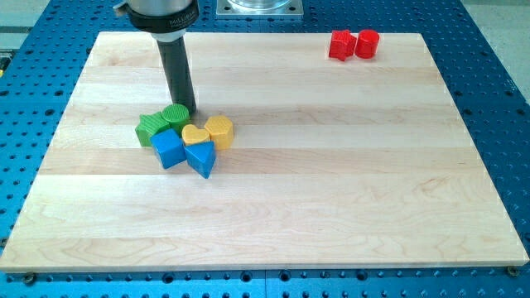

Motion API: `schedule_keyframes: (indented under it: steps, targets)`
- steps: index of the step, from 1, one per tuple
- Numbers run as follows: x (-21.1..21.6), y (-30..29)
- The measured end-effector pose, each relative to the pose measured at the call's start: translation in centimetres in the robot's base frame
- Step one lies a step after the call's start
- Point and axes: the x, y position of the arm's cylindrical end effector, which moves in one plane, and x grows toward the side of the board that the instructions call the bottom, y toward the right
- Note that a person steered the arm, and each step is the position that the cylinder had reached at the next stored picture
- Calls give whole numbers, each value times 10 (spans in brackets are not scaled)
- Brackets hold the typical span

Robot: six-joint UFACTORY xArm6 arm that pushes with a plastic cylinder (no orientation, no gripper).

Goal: Slide the red circle to the bottom right of the yellow hexagon

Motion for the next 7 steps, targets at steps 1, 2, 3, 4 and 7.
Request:
schedule_keyframes:
  steps: [1,2,3,4,7]
  targets:
    - [-1,1]
    - [3,1]
    - [-42,13]
    - [-114,63]
    - [-190,198]
